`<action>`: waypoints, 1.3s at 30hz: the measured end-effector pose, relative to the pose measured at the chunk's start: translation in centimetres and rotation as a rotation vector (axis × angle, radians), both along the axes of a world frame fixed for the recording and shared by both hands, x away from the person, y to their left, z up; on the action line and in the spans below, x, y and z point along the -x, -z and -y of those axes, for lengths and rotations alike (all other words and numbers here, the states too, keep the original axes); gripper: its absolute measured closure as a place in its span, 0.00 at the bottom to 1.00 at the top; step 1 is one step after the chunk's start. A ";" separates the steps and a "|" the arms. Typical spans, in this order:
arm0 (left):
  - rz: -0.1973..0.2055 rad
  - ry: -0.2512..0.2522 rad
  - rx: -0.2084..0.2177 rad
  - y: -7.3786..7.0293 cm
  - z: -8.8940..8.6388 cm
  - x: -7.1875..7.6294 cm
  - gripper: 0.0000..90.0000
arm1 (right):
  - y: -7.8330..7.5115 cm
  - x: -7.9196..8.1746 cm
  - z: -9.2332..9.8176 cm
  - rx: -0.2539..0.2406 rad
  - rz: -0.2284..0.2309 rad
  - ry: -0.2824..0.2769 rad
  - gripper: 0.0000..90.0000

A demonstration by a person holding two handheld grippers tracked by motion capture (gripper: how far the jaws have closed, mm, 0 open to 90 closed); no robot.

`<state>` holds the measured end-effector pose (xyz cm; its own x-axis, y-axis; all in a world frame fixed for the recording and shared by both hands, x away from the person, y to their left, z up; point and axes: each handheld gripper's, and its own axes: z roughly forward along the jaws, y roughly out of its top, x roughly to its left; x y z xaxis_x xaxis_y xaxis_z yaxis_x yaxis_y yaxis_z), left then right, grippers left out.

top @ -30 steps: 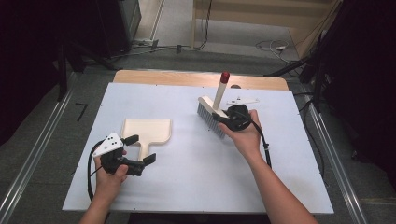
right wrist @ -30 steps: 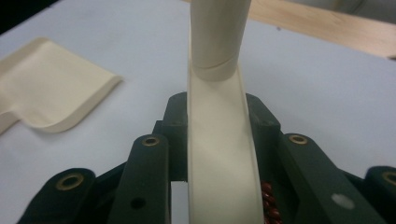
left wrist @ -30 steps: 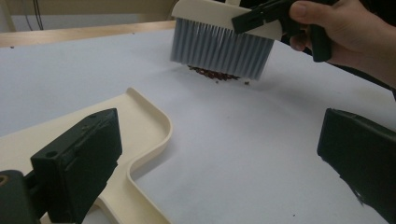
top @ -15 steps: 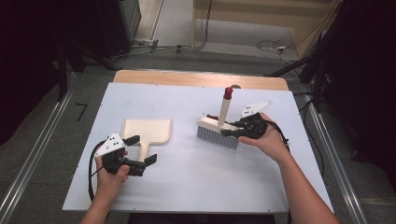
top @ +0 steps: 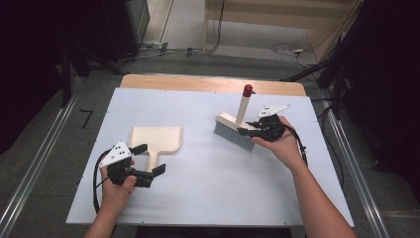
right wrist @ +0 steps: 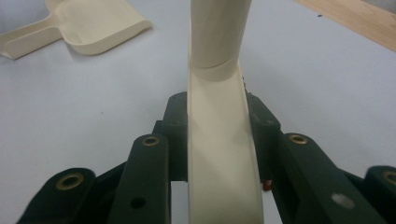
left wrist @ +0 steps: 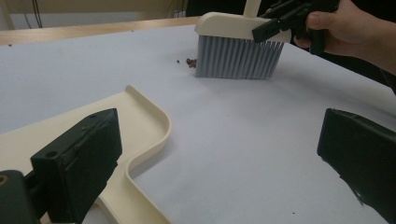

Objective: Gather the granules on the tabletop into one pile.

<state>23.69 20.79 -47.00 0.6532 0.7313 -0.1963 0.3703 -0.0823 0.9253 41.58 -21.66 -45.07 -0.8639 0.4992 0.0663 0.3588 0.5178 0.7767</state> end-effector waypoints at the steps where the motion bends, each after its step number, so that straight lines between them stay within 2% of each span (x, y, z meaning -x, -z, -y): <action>1: 0.000 0.000 0.001 0.0 0.0 0.0 0.00 | -0.1 0.0 0.0 0.001 0.004 0.009 0.73; 7: -0.001 -0.001 0.000 0.0 0.1 0.0 0.00 | -0.6 0.4 0.1 -0.026 0.025 0.028 0.73; 11: -0.003 0.000 0.000 0.0 0.2 0.0 0.00 | -0.9 0.6 0.1 -0.021 0.048 0.023 0.73; 15: -0.004 0.000 0.000 0.1 0.1 0.0 0.00 | -1.0 0.8 0.1 -0.021 0.051 0.026 0.73; 22: -0.003 -0.001 -0.003 0.1 0.1 -0.1 0.00 | -1.9 1.5 0.4 -0.058 0.059 0.016 0.73; 27: -0.001 -0.001 0.000 0.0 0.1 0.0 0.00 | -2.6 2.6 1.0 -0.097 0.071 0.033 0.73; 32: 0.000 -0.004 -0.001 0.0 0.1 0.0 0.00 | -3.1 4.1 2.4 -0.114 0.094 0.089 0.73; 39: 0.004 -0.004 -0.004 0.0 0.1 0.0 0.00 | -3.1 5.8 4.7 -0.144 0.086 0.204 0.73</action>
